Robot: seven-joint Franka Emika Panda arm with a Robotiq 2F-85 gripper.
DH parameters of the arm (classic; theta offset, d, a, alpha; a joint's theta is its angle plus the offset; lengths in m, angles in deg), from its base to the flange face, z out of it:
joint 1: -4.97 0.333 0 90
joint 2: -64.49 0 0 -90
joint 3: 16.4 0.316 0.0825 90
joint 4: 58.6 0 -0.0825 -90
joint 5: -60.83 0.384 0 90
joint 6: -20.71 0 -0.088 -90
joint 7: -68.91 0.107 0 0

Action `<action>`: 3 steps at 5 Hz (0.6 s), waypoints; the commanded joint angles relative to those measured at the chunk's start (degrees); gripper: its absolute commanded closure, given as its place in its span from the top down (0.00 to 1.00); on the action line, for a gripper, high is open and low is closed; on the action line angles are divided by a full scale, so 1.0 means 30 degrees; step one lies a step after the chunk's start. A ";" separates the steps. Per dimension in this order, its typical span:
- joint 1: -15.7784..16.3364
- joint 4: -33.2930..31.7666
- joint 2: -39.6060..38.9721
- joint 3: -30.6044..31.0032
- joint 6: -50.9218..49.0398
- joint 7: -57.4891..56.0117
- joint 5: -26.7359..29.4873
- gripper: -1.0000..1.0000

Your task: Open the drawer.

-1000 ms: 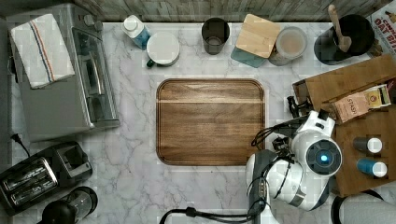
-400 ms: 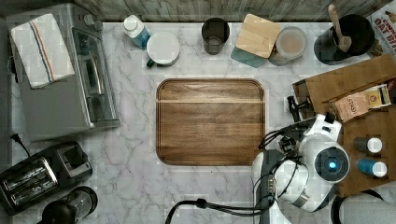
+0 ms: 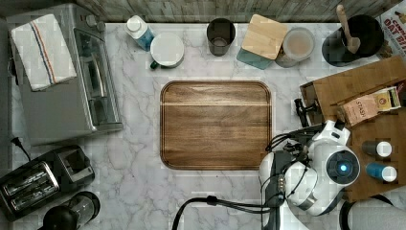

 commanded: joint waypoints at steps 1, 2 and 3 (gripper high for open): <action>-0.0608 0.1007 -0.0351 0.0527 0.0693 -0.1869 0.0919 1.00; -0.0936 0.0836 0.0134 0.0833 -0.0175 -0.3602 0.1541 1.00; -0.1595 0.0504 0.0438 0.1742 -0.1149 -0.6254 0.2736 1.00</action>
